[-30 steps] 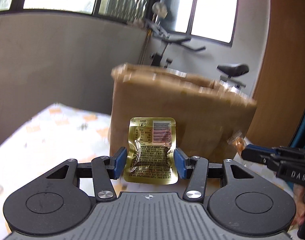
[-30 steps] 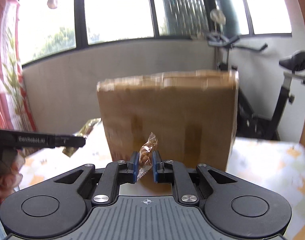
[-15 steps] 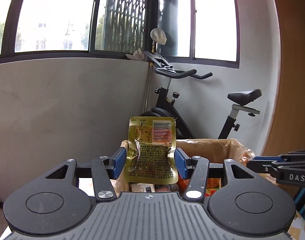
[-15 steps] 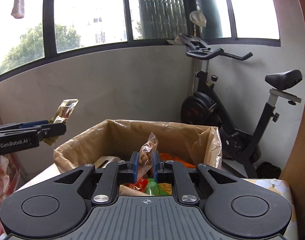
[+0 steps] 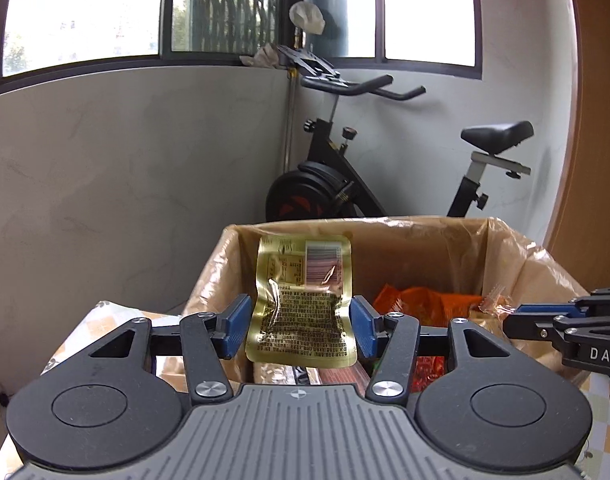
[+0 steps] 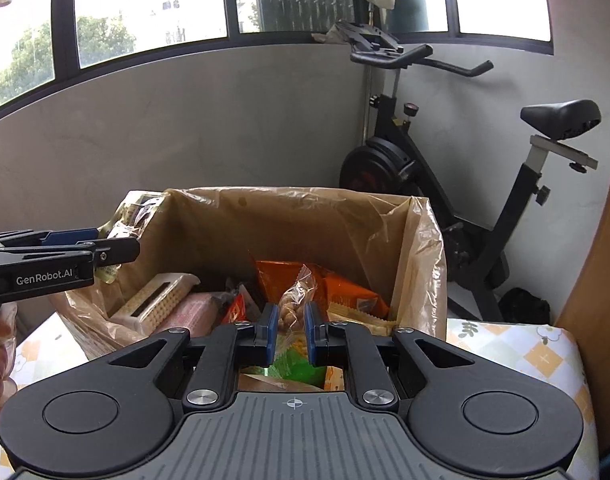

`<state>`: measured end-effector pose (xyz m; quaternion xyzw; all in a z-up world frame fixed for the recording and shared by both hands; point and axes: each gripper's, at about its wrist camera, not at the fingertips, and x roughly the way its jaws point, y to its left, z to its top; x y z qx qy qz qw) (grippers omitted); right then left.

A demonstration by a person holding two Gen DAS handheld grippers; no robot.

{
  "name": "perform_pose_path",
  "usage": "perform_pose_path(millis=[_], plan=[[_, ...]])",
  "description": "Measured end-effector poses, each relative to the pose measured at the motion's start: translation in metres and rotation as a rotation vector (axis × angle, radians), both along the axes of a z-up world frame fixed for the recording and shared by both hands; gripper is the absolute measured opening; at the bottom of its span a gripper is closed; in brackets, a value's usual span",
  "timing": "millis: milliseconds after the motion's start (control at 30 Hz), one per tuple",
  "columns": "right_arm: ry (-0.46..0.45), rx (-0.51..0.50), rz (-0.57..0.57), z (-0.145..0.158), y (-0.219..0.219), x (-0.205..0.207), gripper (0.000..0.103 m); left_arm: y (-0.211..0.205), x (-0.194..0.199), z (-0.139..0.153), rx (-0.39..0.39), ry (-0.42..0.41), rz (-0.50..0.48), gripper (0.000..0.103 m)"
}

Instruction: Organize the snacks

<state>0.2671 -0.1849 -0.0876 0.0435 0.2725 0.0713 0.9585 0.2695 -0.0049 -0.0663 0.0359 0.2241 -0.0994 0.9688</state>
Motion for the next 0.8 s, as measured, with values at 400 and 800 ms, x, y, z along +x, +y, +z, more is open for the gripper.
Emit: perform_pose_path(millis=[400,800], plan=[[-0.008,-0.028,-0.019,0.001,0.005,-0.010,0.032,0.002,-0.008,0.007,0.009,-0.011,-0.024,0.090],[-0.046,-0.005,-0.093,0.031,0.007,-0.046,0.086,0.011,-0.043,0.035,0.075,-0.048,-0.007,0.097]])
